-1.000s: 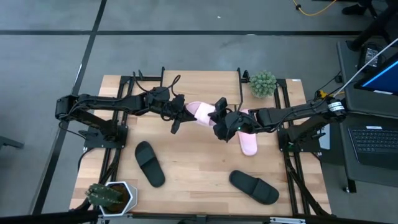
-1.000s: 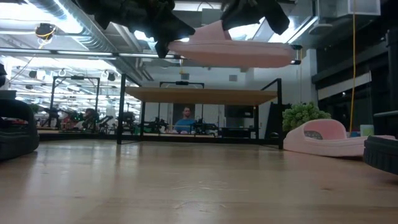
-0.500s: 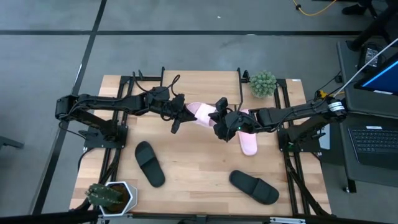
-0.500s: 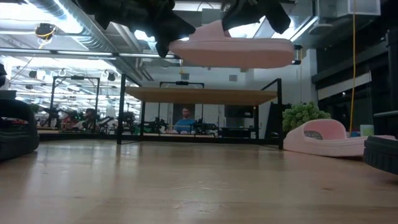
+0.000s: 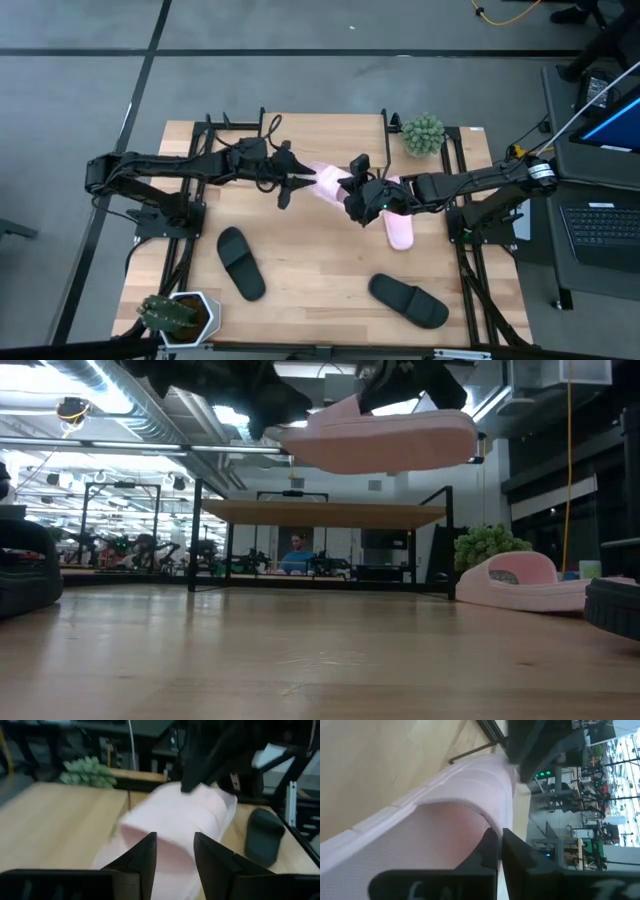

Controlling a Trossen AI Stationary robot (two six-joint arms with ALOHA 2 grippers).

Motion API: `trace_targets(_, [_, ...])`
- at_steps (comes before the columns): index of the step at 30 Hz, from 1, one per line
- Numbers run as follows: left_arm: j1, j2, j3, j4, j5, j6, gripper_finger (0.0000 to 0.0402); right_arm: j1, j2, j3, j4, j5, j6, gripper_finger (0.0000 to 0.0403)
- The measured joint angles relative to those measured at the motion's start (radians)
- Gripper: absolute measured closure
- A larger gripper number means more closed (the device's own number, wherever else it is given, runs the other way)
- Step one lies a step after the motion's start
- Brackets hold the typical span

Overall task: Pick and place slides into the shelf
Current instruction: Put the left pink slide on the shelf

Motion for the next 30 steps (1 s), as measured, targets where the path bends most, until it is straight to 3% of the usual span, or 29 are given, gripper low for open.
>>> trace_targets(5, [0.000,-0.084,0.000,-0.017,-0.062,0.024,0.0306,0.000,0.000,0.000,0.000,0.058,0.001,0.0394])
trace_targets(12, [-0.010,-0.169,0.000,-0.087,-0.057,0.035,0.0392,-0.013,-0.001,0.024,-0.003,0.153,0.033,0.0394])
trace_targets(20, [-0.055,-0.218,0.000,-0.199,-0.065,0.138,0.0400,-0.096,0.001,0.200,-0.110,0.162,0.271,0.0394])
trace_targets(23, [-0.075,-0.217,0.001,-0.253,-0.091,0.159,0.0400,-0.126,0.026,0.264,-0.202,0.213,0.356,0.0394])
trace_targets(30, [-0.110,-0.212,0.000,-0.292,-0.167,0.207,0.0401,-0.172,0.167,0.429,-0.365,0.261,0.398,0.0394])
